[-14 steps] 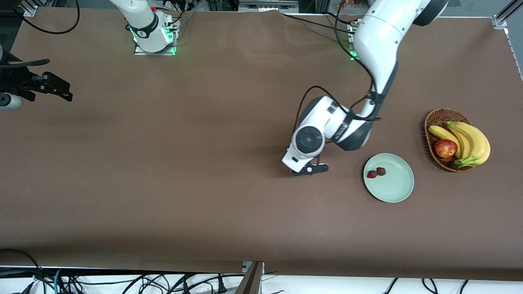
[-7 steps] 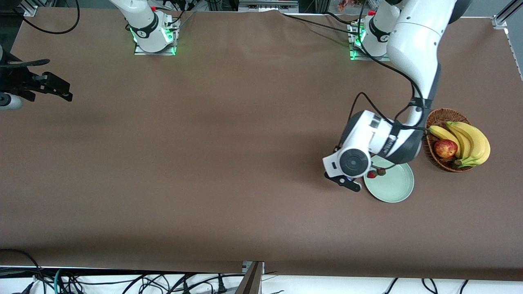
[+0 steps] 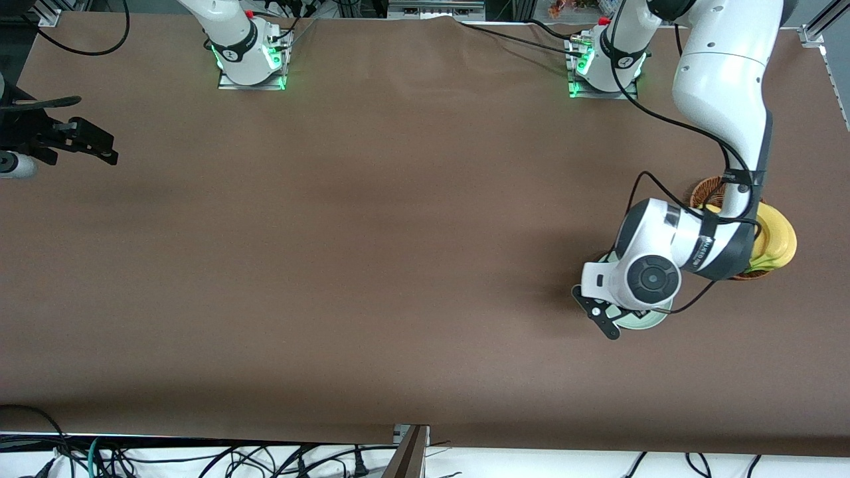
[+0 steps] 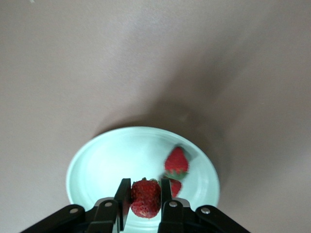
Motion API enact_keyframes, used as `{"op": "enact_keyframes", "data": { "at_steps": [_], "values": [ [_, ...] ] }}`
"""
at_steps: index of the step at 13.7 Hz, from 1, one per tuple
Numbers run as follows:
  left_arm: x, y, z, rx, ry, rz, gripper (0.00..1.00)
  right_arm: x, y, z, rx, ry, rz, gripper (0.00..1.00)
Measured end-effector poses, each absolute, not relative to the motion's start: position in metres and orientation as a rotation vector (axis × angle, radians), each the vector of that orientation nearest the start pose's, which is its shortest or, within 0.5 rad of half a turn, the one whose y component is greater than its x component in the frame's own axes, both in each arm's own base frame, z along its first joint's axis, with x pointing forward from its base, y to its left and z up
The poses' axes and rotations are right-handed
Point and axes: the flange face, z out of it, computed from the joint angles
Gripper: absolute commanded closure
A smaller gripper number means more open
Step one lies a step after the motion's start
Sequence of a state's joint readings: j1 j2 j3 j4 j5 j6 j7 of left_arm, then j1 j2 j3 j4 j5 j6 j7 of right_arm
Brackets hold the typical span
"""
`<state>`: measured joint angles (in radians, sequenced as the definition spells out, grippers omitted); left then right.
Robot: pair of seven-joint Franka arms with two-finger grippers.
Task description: Collect all strawberries into plate
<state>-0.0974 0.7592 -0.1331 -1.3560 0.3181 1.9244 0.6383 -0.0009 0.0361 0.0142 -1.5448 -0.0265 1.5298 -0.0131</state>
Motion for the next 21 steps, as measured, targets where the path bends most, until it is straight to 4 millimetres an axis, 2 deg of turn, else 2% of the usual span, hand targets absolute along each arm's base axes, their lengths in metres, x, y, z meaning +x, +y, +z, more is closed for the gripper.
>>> {"op": "enact_keyframes", "data": {
  "at_steps": [2,3,4,7,10,12,13,14,16,19,21],
  "values": [
    [0.708,-0.121,0.255,-2.605,1.446,0.286,0.74,0.561,0.004,0.613,-3.166,-0.041,0.081,0.00],
    [0.708,-0.119,0.249,-2.606,1.450,0.286,0.58,0.561,0.004,0.613,-3.166,-0.041,0.081,0.00],
    [0.707,-0.114,0.243,-2.614,1.446,0.288,0.01,0.561,0.004,0.613,-3.166,-0.041,0.081,0.00],
    [0.706,-0.099,0.229,-2.634,1.437,0.292,0.00,0.561,0.004,0.613,-3.166,-0.041,0.081,0.00],
    [0.706,-0.106,0.231,-2.634,1.452,0.280,0.00,0.561,0.004,0.613,-3.166,-0.041,0.081,0.00],
    [0.706,-0.115,0.241,-2.704,1.439,0.250,0.00,0.561,0.004,0.613,-3.166,-0.041,0.081,0.00],
    [0.704,-0.122,0.258,-2.771,1.418,0.243,0.00,0.561,0.004,0.613,-3.166,-0.041,0.081,0.00],
    [0.700,-0.128,0.283,-2.832,1.379,0.259,0.00,0.561,0.004,0.613,-3.166,-0.041,0.081,0.00],
    [0.682,-0.138,0.351,-2.910,1.252,0.347,0.00,0.561,0.004,0.613,-3.166,-0.041,0.081,0.00],
    [0.629,-0.158,0.462,-3.064,0.930,0.488,0.00,0.562,0.005,0.613,-3.166,-0.042,0.082,0.00],
    [0.599,-0.162,0.522,-3.096,0.681,0.489,0.00,0.562,0.005,0.612,-3.166,-0.042,0.082,0.00]
  ]
}}
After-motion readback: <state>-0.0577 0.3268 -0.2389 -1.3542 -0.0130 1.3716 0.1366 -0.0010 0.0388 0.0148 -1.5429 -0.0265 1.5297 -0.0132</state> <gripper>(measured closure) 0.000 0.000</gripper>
